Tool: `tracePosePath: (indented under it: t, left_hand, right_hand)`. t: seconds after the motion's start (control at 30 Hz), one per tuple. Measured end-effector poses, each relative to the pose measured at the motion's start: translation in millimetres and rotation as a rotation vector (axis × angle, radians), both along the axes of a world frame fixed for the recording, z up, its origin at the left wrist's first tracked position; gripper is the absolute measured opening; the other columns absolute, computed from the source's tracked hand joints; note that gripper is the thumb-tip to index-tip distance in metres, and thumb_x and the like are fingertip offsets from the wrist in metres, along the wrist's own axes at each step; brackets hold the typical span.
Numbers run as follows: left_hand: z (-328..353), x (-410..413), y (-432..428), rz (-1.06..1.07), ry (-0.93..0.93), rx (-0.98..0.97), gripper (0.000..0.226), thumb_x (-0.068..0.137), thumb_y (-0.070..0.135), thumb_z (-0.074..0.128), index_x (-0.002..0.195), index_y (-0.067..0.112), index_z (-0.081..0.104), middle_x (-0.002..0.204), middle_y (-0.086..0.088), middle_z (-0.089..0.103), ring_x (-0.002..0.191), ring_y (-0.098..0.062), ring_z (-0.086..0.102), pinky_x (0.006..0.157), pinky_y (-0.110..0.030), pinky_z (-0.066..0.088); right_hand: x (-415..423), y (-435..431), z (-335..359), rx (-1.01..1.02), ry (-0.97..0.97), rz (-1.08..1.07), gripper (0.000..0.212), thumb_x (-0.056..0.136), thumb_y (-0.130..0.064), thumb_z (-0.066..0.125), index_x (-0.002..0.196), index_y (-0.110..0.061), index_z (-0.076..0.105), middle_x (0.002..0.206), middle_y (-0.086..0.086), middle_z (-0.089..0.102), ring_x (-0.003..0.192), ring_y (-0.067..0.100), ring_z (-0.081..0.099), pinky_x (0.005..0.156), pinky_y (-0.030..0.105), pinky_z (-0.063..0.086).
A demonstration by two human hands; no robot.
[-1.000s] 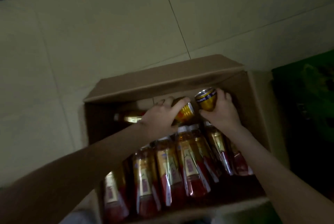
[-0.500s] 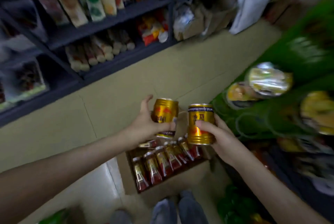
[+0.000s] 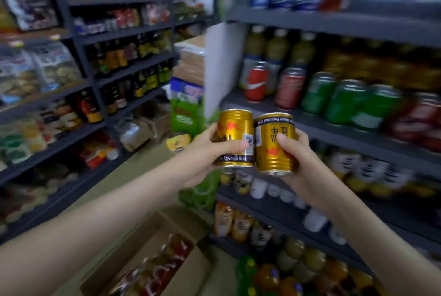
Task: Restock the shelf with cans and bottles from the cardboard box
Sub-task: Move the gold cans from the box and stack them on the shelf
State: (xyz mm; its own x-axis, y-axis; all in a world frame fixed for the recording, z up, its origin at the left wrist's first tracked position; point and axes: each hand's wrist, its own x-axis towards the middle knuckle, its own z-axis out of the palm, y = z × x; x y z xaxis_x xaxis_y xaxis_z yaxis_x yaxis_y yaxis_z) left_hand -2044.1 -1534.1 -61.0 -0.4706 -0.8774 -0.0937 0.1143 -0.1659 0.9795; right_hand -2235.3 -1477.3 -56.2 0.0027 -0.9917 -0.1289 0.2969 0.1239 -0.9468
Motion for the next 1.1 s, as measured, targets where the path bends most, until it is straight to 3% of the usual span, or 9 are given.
tracePosePath:
  t: [0.1, 0.2, 0.4, 0.5, 0.57, 0.8, 0.87, 0.97, 1.1]
  left_hand:
    - [29, -91, 46, -0.077, 0.025, -0.076, 0.059, 0.060, 0.013, 0.084, 0.112, 0.018, 0.056, 0.098, -0.002, 0.071, 0.084, -0.017, 0.069, 0.076, -0.035, 0.057]
    - [57, -167, 83, -0.140, 0.034, -0.127, 0.062, 0.058, 0.018, 0.081, 0.114, 0.017, 0.056, 0.103, -0.005, 0.069, 0.085, -0.018, 0.069, 0.075, -0.038, 0.057]
    - [109, -287, 121, -0.255, 0.073, -0.149, 0.076, 0.055, 0.019, 0.087, 0.123, 0.006, 0.055, 0.108, -0.013, 0.070, 0.091, -0.023, 0.070, 0.076, -0.038, 0.058]
    - [145, -333, 125, -0.278, 0.129, -0.201, 0.077, 0.053, 0.024, 0.088, 0.122, 0.007, 0.056, 0.100, -0.007, 0.072, 0.088, -0.020, 0.071, 0.071, -0.032, 0.056]
    - [167, -355, 124, -0.308, 0.191, -0.256, 0.065, 0.057, 0.023, 0.079, 0.116, 0.009, 0.058, 0.090, -0.002, 0.073, 0.081, -0.016, 0.071, 0.070, -0.030, 0.055]
    - [220, -420, 101, -0.319, 0.319, -0.498, 0.053, 0.059, 0.025, 0.073, 0.109, 0.014, 0.061, 0.093, 0.002, 0.072, 0.086, -0.014, 0.069, 0.076, -0.028, 0.056]
    - [228, -436, 88, -0.343, 0.342, -0.522, 0.059, 0.060, 0.025, 0.074, 0.116, 0.013, 0.058, 0.101, 0.000, 0.071, 0.092, -0.015, 0.069, 0.075, -0.026, 0.054]
    - [244, -466, 69, -0.417, 0.319, -0.501, 0.071, 0.060, 0.026, 0.082, 0.124, 0.013, 0.054, 0.111, -0.005, 0.068, 0.105, -0.023, 0.065, 0.087, -0.038, 0.052]
    - [253, -502, 60, -0.428, 0.317, -0.478, 0.071, 0.057, 0.027, 0.086, 0.121, 0.017, 0.056, 0.113, -0.003, 0.067, 0.109, -0.024, 0.062, 0.098, -0.046, 0.047]
  right_hand:
    - [-80, 69, 31, -0.084, 0.016, -0.114, 0.074, 0.071, -0.019, 0.079, 0.126, -0.028, 0.032, 0.113, 0.001, 0.061, 0.091, 0.017, 0.071, 0.076, 0.039, 0.057]
    - [-146, 123, 60, -0.151, 0.102, -0.208, 0.075, 0.067, -0.015, 0.077, 0.122, -0.029, 0.029, 0.117, 0.004, 0.060, 0.094, 0.021, 0.070, 0.082, 0.046, 0.057]
    - [-234, 195, 108, -0.310, 0.459, -0.600, 0.080, 0.053, -0.038, 0.090, 0.106, -0.034, 0.029, 0.120, 0.006, 0.053, 0.103, 0.024, 0.063, 0.089, 0.051, 0.053]
    - [-283, 217, 140, -0.376, 0.574, -0.684, 0.069, 0.049, -0.042, 0.081, 0.099, -0.035, 0.034, 0.115, 0.002, 0.058, 0.100, 0.022, 0.064, 0.087, 0.048, 0.054]
    - [-315, 224, 160, -0.437, 0.592, -0.742, 0.064, 0.052, -0.040, 0.080, 0.102, -0.034, 0.040, 0.112, -0.002, 0.060, 0.098, 0.019, 0.066, 0.083, 0.042, 0.056]
    - [-409, 224, 226, -0.547, 0.713, -0.837, 0.061, 0.056, -0.032, 0.086, 0.110, -0.031, 0.060, 0.114, 0.000, 0.060, 0.098, 0.022, 0.065, 0.069, 0.030, 0.055]
    - [-427, 219, 243, -0.516, 0.761, -0.822, 0.064, 0.056, -0.033, 0.085, 0.114, -0.029, 0.059, 0.114, 0.000, 0.057, 0.096, 0.023, 0.064, 0.063, 0.025, 0.053]
    - [-445, 204, 260, -0.451, 0.807, -0.833, 0.074, 0.051, -0.038, 0.080, 0.117, -0.023, 0.048, 0.116, 0.002, 0.049, 0.098, 0.025, 0.060, 0.067, 0.030, 0.054]
    - [-464, 188, 275, -0.426, 0.846, -0.878, 0.072, 0.053, -0.033, 0.078, 0.113, -0.018, 0.041, 0.111, -0.002, 0.043, 0.092, 0.021, 0.057, 0.071, 0.034, 0.057]
